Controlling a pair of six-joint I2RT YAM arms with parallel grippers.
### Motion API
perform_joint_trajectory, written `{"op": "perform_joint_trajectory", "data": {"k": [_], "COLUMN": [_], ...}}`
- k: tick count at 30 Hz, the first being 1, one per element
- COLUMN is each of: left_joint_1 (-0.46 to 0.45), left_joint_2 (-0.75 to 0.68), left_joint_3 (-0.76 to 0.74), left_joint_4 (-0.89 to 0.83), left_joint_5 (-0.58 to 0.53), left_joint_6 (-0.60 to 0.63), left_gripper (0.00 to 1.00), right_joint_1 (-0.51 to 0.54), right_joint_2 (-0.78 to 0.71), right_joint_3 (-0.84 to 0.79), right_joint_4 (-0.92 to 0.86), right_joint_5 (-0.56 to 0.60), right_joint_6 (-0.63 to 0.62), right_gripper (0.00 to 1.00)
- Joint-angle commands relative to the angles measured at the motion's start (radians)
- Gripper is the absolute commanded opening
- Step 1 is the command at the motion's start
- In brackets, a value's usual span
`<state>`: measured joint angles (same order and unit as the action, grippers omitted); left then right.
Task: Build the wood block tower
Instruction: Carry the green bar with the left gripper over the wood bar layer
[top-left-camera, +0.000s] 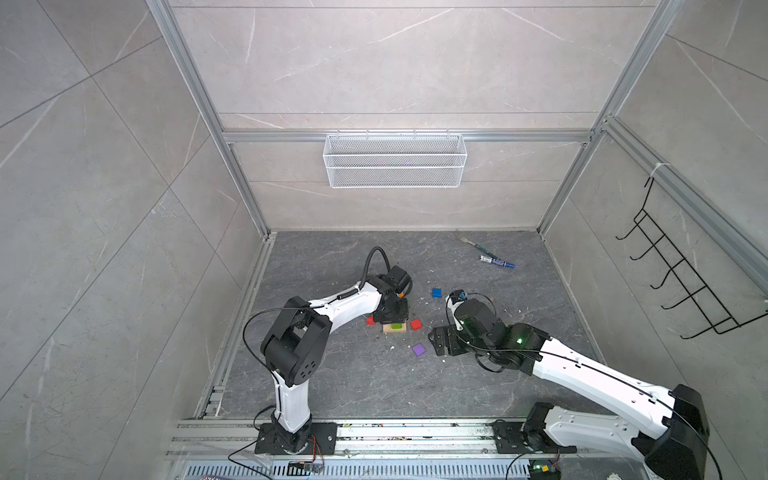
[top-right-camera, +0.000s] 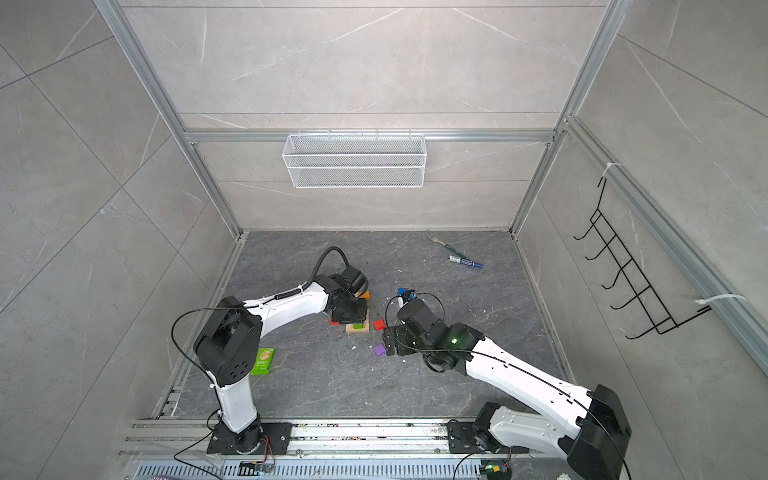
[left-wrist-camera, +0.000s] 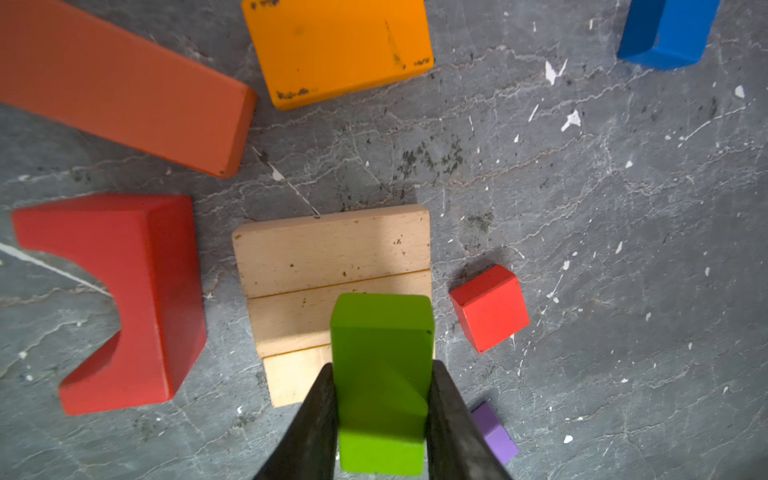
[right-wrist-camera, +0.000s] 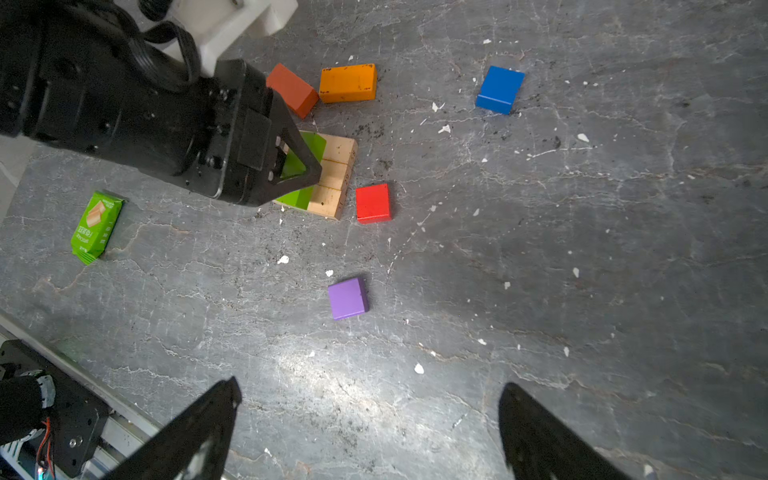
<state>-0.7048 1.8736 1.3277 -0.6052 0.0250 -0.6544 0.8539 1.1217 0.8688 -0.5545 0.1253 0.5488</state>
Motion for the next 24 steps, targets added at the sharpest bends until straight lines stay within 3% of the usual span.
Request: {"op": "perform_joint_trajectory", "data": {"k": [1, 24], "left_joint_1": [0.013, 0.032], "left_joint_2": [0.012, 0.047], "left_joint_3": [0.033, 0.063], "left_joint_4": [-0.043, -0.059], "left_joint_5": [-0.029, -0.061], "left_joint_6": [0.007, -0.001], "left_gripper": [0.29, 0.29], "right_joint_1": [-0.003, -0.004], "right_joint_2": [-0.005, 0.015], "right_joint_3": [-0.013, -0.010], "right_joint_4": [0.011, -0.005], "right_joint_5": [-0.001, 0.012], "right_joint_6": [-0.017, -0.023], "right_gripper": [0.99, 0.99]}}
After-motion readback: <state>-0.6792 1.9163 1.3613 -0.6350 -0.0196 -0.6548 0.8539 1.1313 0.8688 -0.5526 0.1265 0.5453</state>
